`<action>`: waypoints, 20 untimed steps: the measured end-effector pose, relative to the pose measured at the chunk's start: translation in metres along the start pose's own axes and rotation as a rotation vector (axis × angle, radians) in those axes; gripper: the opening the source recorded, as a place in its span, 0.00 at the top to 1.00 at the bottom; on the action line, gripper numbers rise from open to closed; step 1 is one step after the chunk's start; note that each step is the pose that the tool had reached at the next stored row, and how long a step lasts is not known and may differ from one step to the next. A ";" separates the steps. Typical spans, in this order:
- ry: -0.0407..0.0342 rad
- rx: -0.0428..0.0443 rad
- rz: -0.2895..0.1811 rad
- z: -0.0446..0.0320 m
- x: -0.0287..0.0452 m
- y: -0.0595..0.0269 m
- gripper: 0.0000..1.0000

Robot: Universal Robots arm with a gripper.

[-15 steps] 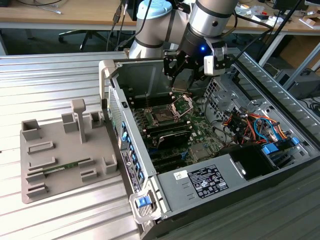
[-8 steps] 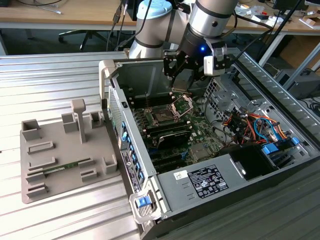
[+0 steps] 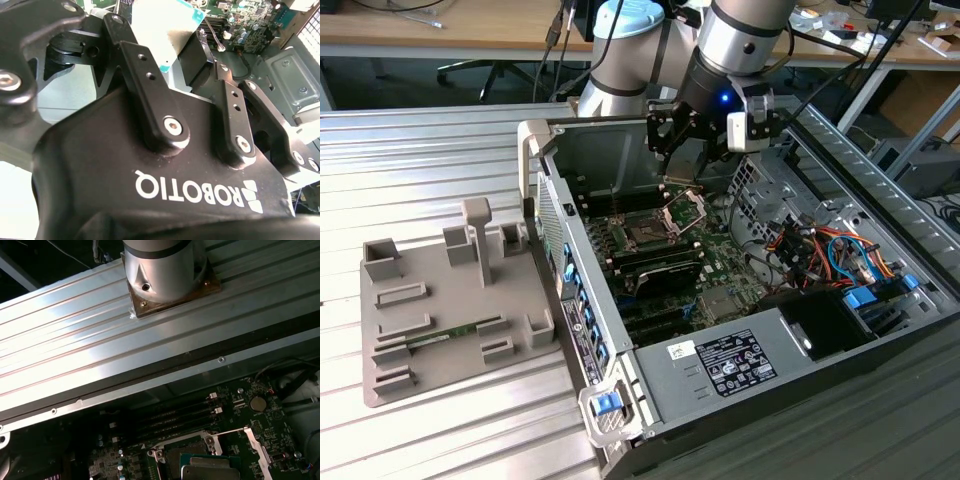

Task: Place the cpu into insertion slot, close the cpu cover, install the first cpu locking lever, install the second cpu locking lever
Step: 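Place the cpu into insertion slot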

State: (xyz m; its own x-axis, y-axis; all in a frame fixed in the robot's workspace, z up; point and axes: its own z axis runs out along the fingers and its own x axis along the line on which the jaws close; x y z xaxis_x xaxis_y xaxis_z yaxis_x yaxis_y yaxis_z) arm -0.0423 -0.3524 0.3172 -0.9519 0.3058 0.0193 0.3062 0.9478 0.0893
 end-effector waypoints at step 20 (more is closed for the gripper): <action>-0.0009 -0.0002 0.010 0.0015 0.0000 -0.0001 0.46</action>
State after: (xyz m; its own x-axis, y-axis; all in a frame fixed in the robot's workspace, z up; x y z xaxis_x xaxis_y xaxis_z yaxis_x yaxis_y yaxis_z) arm -0.0423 -0.3524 0.3157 -0.9488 0.3151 0.0193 0.3156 0.9447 0.0893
